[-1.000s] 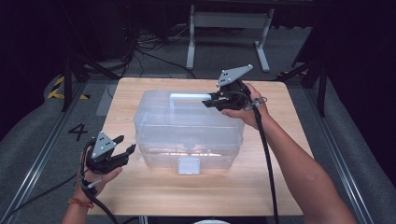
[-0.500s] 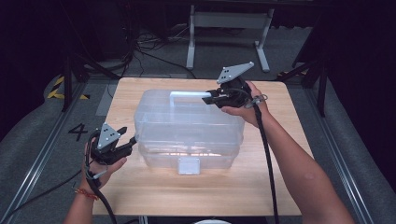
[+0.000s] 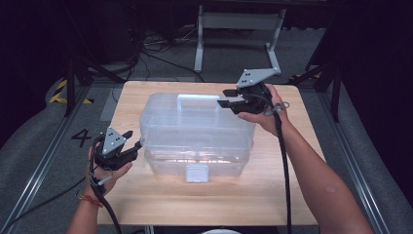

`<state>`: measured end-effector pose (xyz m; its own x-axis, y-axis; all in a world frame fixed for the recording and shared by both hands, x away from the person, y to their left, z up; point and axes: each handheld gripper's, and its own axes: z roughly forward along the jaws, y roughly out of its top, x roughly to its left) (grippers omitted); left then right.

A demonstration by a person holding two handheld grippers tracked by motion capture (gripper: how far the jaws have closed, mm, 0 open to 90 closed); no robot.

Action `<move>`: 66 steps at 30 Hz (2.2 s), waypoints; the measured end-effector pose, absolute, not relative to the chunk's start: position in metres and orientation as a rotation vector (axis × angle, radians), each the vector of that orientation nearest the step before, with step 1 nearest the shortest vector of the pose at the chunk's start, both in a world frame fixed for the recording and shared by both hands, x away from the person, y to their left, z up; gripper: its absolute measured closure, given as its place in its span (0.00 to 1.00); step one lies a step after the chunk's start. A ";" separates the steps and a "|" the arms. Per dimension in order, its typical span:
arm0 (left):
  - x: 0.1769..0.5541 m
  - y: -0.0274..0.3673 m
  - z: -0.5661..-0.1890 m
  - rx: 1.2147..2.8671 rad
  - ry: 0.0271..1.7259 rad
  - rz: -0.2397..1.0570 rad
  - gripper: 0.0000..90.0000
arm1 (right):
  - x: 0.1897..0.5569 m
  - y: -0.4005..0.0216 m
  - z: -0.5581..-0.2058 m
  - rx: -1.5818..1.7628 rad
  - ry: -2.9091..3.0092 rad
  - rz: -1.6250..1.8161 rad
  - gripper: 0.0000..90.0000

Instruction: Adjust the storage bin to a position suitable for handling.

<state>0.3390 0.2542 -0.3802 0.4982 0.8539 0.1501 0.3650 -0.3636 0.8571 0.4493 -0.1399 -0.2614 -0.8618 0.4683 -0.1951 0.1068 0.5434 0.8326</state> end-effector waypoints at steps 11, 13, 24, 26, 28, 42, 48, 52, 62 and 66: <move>0.341 0.255 -0.376 1.941 0.992 0.788 0.58 | 0.426 -0.194 -0.262 0.513 2.256 1.267 0.54; 0.341 0.255 -0.375 1.943 0.985 0.792 0.57 | 0.422 -0.205 -0.265 0.529 2.239 1.270 0.53; 0.344 0.255 -0.369 1.935 0.987 0.793 0.57 | 0.411 -0.257 -0.306 0.654 2.208 1.261 0.50; 0.345 0.255 -0.368 1.932 0.987 0.791 0.56 | 0.408 -0.264 -0.323 0.671 2.214 1.252 0.50; 0.347 0.255 -0.366 1.933 0.985 0.790 0.56 | 0.407 -0.265 -0.328 0.671 2.219 1.248 0.49; 0.353 0.246 -0.355 1.957 0.960 0.808 0.54 | 0.393 -0.242 -0.361 0.538 2.288 1.281 0.48; 0.353 0.247 -0.354 1.961 0.955 0.813 0.54 | 0.390 -0.234 -0.358 0.531 2.238 1.343 0.49; 0.350 0.249 -0.354 1.950 0.957 0.809 0.52 | 0.388 -0.228 -0.358 0.520 2.209 1.350 0.49; 0.336 0.264 -0.358 1.955 0.996 0.823 0.46 | 0.388 -0.228 -0.356 0.517 2.131 1.403 0.55; 0.328 0.273 -0.376 2.010 1.038 0.812 0.41 | 0.388 -0.228 -0.354 0.521 2.091 1.420 0.60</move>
<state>0.3284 0.2727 -0.3756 0.4768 0.8558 0.2007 0.4012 -0.4151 0.8166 0.3880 -0.2277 -0.3539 -0.7716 0.5948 -0.2257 0.0094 0.3653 0.9308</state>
